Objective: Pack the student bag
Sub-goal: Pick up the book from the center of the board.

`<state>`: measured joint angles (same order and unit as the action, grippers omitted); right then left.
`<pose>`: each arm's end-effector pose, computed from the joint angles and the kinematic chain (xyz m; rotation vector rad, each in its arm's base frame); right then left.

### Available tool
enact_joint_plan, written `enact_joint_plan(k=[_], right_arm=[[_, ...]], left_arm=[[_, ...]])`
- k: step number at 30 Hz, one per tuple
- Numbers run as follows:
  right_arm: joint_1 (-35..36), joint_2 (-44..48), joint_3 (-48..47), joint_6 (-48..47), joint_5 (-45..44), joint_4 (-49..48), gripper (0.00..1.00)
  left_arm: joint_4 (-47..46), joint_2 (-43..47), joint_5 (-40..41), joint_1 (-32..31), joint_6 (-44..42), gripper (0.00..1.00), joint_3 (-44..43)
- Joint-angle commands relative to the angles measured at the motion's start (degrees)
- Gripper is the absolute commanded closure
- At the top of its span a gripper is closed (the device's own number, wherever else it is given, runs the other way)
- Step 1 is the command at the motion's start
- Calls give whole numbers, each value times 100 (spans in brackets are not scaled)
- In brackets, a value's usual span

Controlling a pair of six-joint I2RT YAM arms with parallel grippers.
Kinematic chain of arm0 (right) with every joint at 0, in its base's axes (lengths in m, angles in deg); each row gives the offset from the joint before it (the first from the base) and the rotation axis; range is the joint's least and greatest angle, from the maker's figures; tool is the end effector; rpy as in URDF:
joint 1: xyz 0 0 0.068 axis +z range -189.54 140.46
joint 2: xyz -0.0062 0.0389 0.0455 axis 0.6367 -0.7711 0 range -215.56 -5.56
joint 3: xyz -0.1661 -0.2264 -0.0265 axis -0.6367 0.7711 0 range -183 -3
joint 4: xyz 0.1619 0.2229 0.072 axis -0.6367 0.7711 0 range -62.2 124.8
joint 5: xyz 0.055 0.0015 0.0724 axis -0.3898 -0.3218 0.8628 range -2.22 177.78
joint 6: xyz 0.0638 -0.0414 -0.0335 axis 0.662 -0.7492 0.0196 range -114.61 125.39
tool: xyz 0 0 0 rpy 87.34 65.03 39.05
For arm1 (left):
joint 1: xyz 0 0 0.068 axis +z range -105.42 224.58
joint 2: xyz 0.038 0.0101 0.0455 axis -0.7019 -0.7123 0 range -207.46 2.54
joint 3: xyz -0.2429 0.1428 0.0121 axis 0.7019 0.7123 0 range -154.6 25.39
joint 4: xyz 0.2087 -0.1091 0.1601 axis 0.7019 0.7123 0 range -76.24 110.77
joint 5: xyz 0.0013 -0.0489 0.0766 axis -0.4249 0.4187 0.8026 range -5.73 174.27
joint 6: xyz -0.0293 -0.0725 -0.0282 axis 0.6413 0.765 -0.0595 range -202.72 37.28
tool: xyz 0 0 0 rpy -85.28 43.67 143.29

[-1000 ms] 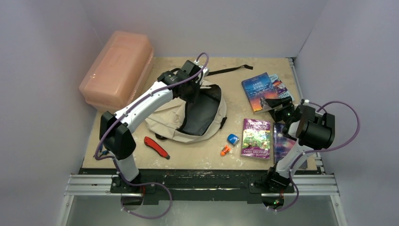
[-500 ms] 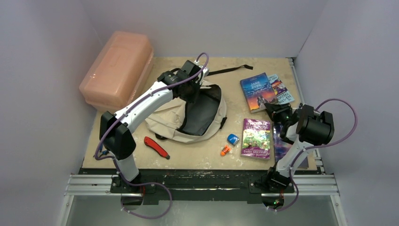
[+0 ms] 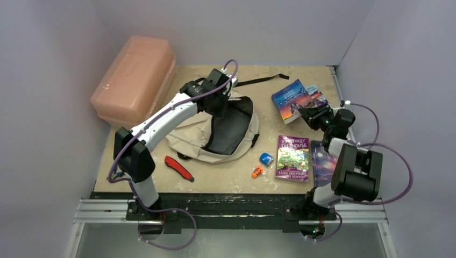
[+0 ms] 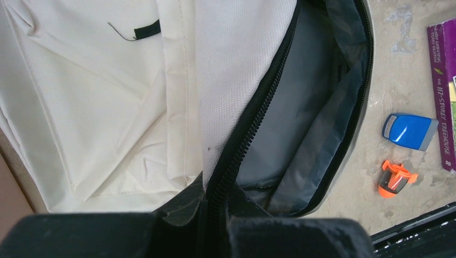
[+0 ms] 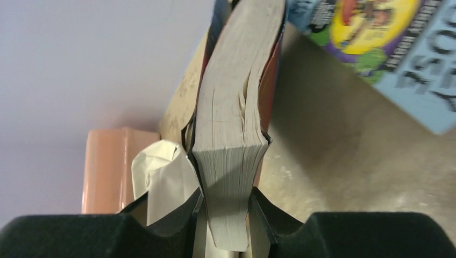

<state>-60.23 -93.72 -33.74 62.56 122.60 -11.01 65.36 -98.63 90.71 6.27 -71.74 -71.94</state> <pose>0.3268 -0.0791 0.1494 0.8668 1.7598 1.0002 0.3416 -0.2595 0.3034 0.5571 2.4793 -0.1998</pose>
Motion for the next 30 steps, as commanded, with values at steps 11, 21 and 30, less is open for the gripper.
enact_joint_plan(k=[11,21,30], right_arm=[[847,2529,-2023,-1967,355,4521,100],[856,2568,-1831,-1451,114,4476,100],[773,1999,-1867,-700,151,3847,100]], left_arm=[[-519,871,34,323,433,100,57],[-570,814,-167,467,611,100,56],[-541,716,-179,468,485,100,71]])
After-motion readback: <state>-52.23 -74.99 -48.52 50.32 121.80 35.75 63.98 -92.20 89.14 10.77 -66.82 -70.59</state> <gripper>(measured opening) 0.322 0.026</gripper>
